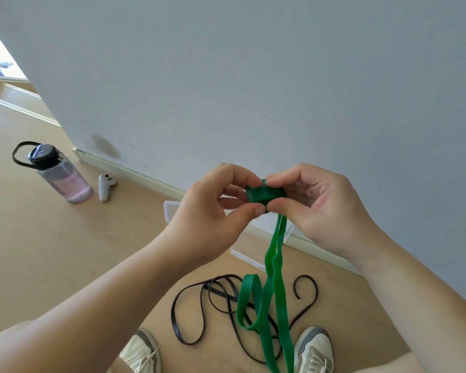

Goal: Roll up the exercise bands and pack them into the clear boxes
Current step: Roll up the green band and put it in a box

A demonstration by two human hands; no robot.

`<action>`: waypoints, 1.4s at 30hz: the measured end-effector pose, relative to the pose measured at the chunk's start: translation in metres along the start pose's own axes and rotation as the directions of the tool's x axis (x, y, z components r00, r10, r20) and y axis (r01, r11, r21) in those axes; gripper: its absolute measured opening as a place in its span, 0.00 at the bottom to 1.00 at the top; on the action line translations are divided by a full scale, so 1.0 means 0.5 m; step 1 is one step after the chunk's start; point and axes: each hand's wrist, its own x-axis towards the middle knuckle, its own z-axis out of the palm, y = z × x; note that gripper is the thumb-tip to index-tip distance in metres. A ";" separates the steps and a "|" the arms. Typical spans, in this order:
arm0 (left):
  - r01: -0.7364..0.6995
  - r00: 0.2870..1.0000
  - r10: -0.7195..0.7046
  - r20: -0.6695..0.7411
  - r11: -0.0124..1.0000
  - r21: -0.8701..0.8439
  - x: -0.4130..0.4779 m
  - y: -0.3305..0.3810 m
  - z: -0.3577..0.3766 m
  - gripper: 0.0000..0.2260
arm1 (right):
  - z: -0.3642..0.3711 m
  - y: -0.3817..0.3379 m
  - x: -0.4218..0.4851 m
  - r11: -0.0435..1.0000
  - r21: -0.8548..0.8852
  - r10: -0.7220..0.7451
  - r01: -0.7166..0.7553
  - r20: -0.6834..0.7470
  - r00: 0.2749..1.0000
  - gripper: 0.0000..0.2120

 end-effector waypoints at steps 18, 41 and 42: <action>0.044 0.994 -0.076 -0.081 0.939 -0.341 -0.006 0.015 0.000 0.14 | 0.054 -0.019 -0.015 0.985 0.089 -0.119 0.146 -0.258 0.959 0.12; 0.068 0.991 -0.108 -0.084 0.922 -0.380 -0.002 0.019 -0.008 0.16 | 0.035 -0.009 -0.007 0.981 0.149 -0.101 0.123 -0.148 0.984 0.16; 0.069 0.989 -0.108 -0.101 0.942 -0.330 -0.002 0.020 -0.005 0.15 | 0.038 -0.005 -0.009 0.990 0.064 -0.119 0.129 -0.139 0.983 0.16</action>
